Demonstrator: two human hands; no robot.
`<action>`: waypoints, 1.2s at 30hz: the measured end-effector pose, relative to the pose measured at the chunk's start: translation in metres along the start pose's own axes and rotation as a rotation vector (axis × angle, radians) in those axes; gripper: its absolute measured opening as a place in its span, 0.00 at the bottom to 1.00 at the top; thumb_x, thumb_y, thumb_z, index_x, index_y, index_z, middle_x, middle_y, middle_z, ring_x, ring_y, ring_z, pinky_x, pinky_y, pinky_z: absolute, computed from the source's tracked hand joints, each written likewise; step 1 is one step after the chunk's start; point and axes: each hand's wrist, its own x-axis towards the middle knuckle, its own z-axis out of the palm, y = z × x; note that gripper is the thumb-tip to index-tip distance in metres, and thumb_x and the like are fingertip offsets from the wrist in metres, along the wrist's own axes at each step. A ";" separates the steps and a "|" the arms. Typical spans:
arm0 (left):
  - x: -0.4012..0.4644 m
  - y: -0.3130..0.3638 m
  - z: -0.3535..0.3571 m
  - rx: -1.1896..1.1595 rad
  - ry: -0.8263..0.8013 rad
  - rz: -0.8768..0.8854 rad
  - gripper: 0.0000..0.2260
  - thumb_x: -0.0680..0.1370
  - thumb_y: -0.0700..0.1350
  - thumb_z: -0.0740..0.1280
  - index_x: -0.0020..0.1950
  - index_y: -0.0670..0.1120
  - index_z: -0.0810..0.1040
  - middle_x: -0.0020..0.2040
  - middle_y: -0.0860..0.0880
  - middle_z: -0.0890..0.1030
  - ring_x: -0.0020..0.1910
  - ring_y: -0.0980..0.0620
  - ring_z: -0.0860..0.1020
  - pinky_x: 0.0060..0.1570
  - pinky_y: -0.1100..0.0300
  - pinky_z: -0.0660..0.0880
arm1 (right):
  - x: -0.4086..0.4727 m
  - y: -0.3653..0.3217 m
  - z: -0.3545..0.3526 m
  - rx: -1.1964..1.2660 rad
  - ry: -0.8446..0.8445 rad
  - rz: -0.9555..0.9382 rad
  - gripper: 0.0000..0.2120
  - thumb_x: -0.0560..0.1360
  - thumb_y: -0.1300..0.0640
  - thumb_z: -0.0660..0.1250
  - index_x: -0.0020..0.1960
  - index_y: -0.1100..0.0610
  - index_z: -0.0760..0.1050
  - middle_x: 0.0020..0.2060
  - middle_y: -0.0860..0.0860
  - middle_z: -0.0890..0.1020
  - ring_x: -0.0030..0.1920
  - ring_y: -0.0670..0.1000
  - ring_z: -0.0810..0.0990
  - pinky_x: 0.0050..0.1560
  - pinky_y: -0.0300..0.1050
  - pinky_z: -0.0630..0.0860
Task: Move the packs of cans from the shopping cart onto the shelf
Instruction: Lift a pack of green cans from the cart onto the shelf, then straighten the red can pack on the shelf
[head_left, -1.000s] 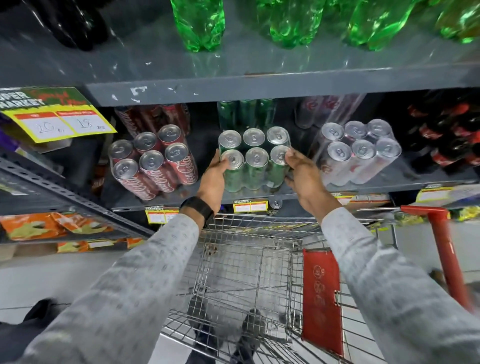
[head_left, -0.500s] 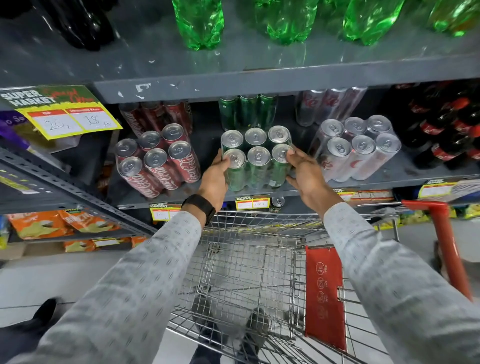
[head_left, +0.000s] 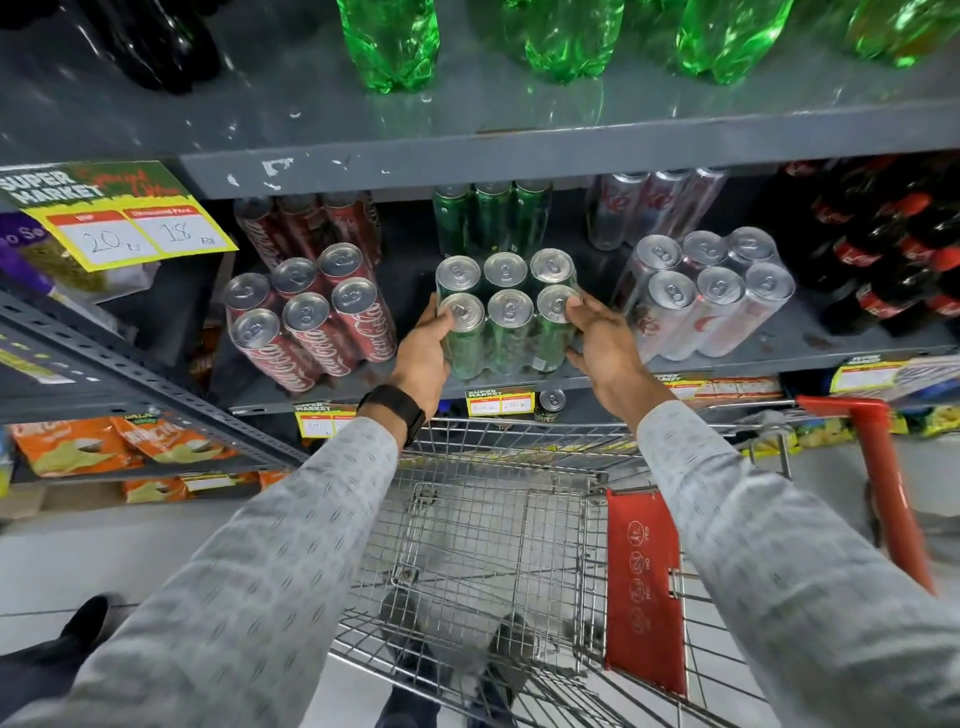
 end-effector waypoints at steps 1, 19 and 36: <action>0.000 0.000 0.000 0.002 0.000 0.002 0.21 0.85 0.44 0.58 0.79 0.51 0.69 0.75 0.48 0.76 0.63 0.54 0.77 0.50 0.63 0.77 | 0.000 0.001 0.000 0.005 0.003 0.001 0.20 0.83 0.51 0.65 0.74 0.48 0.75 0.57 0.41 0.86 0.62 0.46 0.81 0.52 0.42 0.76; 0.000 0.004 -0.017 0.074 0.080 0.046 0.26 0.82 0.48 0.65 0.80 0.50 0.66 0.79 0.53 0.70 0.79 0.53 0.68 0.82 0.50 0.60 | -0.019 -0.005 0.012 -0.044 0.116 -0.129 0.30 0.82 0.44 0.64 0.81 0.53 0.65 0.78 0.50 0.73 0.75 0.47 0.71 0.79 0.47 0.63; -0.011 0.052 -0.205 0.161 0.425 0.219 0.23 0.83 0.54 0.62 0.77 0.46 0.72 0.68 0.50 0.79 0.72 0.48 0.75 0.69 0.56 0.71 | -0.060 0.004 0.232 -0.555 -0.105 -0.484 0.30 0.83 0.46 0.61 0.83 0.54 0.60 0.76 0.59 0.74 0.74 0.54 0.74 0.75 0.42 0.65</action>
